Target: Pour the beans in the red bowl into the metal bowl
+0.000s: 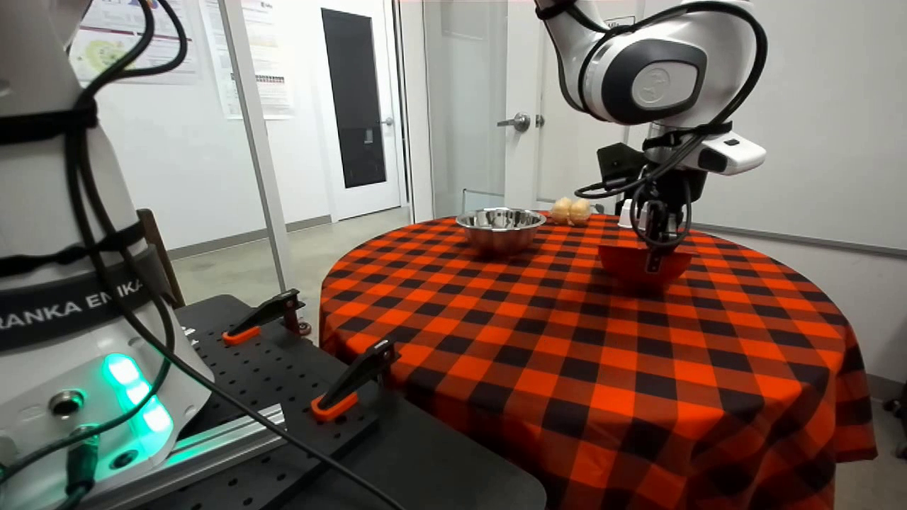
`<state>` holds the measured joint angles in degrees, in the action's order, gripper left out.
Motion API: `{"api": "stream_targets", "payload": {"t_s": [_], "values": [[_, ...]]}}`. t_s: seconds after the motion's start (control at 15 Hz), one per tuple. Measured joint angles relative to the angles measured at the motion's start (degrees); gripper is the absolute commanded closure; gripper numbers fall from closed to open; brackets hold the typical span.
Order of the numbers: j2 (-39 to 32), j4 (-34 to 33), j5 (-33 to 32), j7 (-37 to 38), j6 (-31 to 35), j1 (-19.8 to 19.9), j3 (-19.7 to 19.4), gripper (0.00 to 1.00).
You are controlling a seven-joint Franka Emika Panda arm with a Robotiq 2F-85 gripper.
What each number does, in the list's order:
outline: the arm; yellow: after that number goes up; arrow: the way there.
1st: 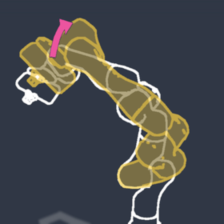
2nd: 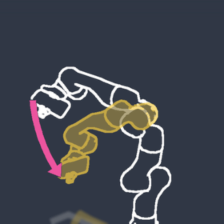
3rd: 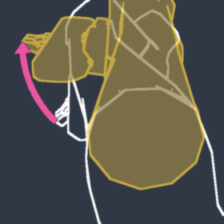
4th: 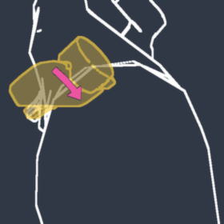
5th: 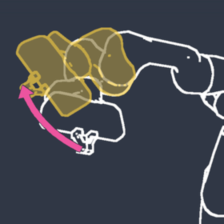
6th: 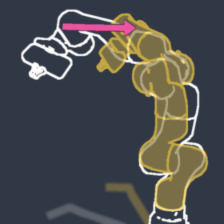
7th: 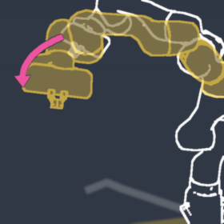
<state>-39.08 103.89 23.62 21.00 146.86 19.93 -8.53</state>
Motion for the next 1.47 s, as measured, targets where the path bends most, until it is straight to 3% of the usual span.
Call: {"api": "stream_targets", "payload": {"t_s": [0.07, 0.13, 0.73, 1.47], "values": [[0.0, 0.4, 0.1, 0.0, 0.3, 0.4, -0.2, 0.84], [0.0, 0.7, 0.4, 0.0, 0.3, 0.9, -0.2, 0.64], [0.8, 2.8, 3.5, -1.0, 0.3, 1.0, 1.8, 0.01], [8.1, 12.6, -1.6, -11.0, 0.2, -1.5, 1.7, 0.00]]}}
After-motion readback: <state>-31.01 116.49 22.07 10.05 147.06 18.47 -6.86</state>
